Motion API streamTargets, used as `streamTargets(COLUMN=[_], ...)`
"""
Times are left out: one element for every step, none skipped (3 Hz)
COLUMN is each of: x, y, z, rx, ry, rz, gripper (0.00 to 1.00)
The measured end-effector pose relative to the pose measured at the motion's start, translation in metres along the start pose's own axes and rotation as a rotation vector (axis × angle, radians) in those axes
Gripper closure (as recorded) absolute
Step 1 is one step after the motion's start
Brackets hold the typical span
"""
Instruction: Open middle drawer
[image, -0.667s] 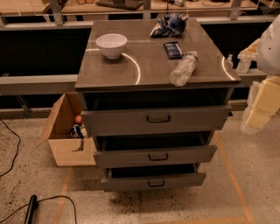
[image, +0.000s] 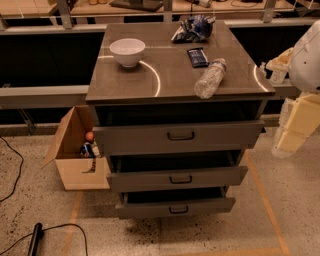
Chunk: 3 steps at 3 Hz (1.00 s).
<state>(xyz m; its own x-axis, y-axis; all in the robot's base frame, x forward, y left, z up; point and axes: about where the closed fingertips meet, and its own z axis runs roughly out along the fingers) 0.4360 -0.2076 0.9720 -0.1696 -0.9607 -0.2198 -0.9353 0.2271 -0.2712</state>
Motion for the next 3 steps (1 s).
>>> streamTargets(x=[-0.007, -0.008, -0.005], y=[0.018, 0.043, 0.068], z=[0.025, 0.081, 0.146], rx=[0.011, 0.004, -0.028], ry=[-0.047, -0.054, -0.025], rz=[-0.088, -0.177, -0.229], gripper=[0.00, 0.00, 0.00])
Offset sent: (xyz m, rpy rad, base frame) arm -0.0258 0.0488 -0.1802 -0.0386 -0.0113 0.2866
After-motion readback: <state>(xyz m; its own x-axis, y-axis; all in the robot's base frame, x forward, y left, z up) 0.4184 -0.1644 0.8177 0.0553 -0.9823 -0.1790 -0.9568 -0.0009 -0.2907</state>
